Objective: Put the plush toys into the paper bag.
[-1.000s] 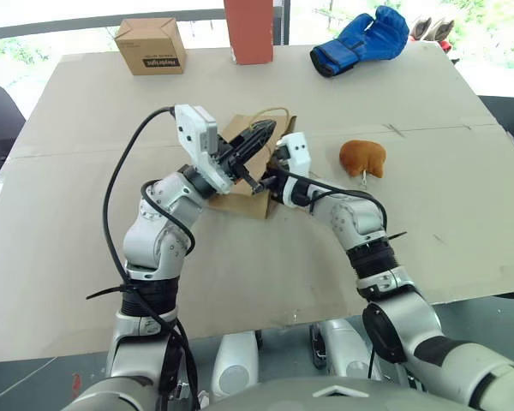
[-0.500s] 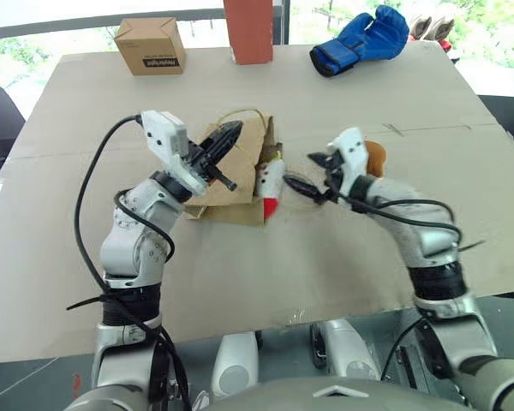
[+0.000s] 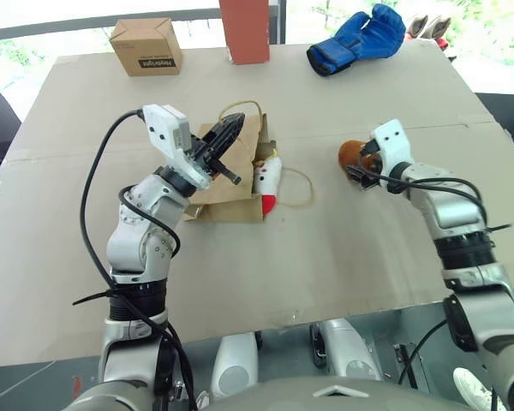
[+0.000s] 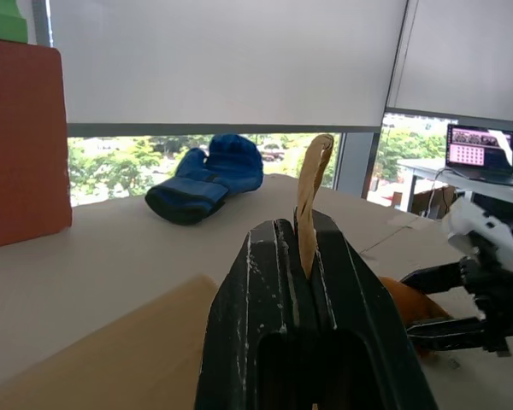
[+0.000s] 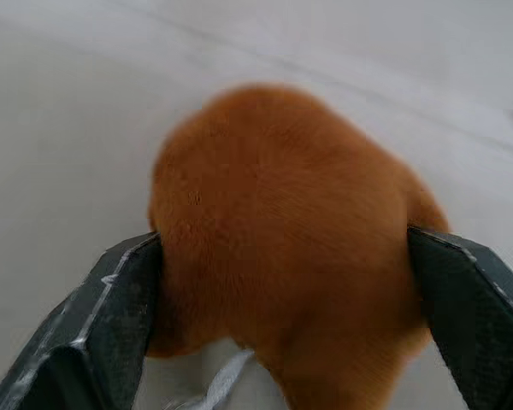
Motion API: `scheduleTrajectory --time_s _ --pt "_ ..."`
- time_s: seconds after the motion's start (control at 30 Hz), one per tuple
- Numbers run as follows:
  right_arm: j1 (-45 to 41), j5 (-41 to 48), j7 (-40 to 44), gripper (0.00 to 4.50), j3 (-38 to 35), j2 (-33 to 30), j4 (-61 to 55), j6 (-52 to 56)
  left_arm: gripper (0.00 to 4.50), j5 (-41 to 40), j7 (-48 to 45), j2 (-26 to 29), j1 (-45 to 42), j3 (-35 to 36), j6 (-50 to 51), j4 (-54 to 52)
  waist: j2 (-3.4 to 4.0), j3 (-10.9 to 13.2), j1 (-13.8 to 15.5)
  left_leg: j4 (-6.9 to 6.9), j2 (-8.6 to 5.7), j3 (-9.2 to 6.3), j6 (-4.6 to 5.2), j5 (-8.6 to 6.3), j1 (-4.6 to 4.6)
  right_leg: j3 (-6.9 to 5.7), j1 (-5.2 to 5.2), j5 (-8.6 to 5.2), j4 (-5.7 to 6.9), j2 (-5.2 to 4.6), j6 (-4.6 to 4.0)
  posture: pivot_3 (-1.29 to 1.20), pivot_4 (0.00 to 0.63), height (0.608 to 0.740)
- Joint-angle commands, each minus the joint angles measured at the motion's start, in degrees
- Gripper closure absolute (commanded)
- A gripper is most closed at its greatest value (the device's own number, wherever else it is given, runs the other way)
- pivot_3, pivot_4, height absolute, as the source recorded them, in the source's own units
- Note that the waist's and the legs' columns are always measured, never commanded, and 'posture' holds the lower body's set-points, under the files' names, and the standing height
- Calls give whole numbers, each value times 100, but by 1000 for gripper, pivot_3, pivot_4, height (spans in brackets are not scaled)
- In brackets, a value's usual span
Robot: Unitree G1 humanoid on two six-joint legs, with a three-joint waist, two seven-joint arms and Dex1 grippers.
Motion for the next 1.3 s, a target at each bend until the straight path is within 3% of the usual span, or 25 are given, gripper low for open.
scheduleTrajectory --time_s 0.03,0.13,0.23,0.37,0.43,0.6,0.8,0.93,0.97,1.03,1.23,1.3 --pt "-73 -114 26 1701 -23 -18 15 -249 4500 -169 1 2 -86 101 -41 -259 0 0 1 0 0 -2 0 0 -1 -1 0 0 0 0 0 0 150 740" --pt "288 100 365 3267 -76 -51 -905 -623 4500 -466 -71 -17 -30 174 79 -350 0 0 15 -1 0 -3 0 0 -4 -3 0 0 -2 0 1 0 150 740" --pt "619 193 907 4461 214 -89 -1839 -1043 4500 -670 -134 -28 -8 196 154 -390 1 1 12 -4 0 -2 0 0 -5 -2 0 0 -5 -1 2 0 150 740" --pt "743 305 1151 4461 471 155 -2435 -1028 4500 -752 -167 -31 -21 189 192 -380 2 1 -18 -7 3 -4 0 0 2 -2 -1 0 2 4 2 0 150 740" --pt "610 69 1299 4461 1005 446 -2323 -1413 4500 -767 -190 -64 -115 143 200 -287 1 1 -10 -7 4 -10 0 0 4 -5 -1 -1 4 6 1 0 150 740" --pt "-432 -1042 1650 4461 2469 1297 -303 -3519 4500 -865 -267 -150 -239 10 318 -229 0 1 -19 -2 3 -5 0 0 2 -4 0 0 1 5 0 0 150 740" --pt "-1351 -1517 1716 4461 2662 1881 1906 -5733 4500 -1041 -311 -54 121 -75 671 -567 -3 3 28 -7 2 -7 -1 0 -3 -7 2 0 -8 0 0 0 150 740" --pt "-1592 -1639 1852 4461 2597 2126 2648 -6452 4500 -1122 -258 -79 351 -66 747 -810 -3 3 -19 -9 3 -3 -1 0 3 -3 1 0 -4 0 -1 0 150 740" --pt "-1553 -1416 2102 3921 2460 2230 2752 -6397 4500 -1181 -222 -96 388 -24 768 -864 -4 3 -24 -10 4 -4 -1 0 8 -3 1 0 3 2 -1 0 150 740" --pt "-1465 -1134 2286 3564 2202 2332 2876 -6330 4500 -1204 -178 -85 464 46 761 -932 -4 3 -33 -11 7 -5 -1 0 12 -3 1 0 7 4 -2 0 150 740" --pt "-843 -872 2414 767 1678 1964 2050 -5418 4500 -1335 -198 137 658 426 725 -930 -2 4 -13 -12 17 -7 -1 0 12 -4 0 -1 12 14 -4 0 150 740" --pt "-518 -679 2460 767 1490 1818 1388 -4800 4500 -1307 -242 243 712 490 677 -864 -2 4 17 -12 17 -8 -2 0 9 -6 0 -1 9 12 -4 0 150 740"
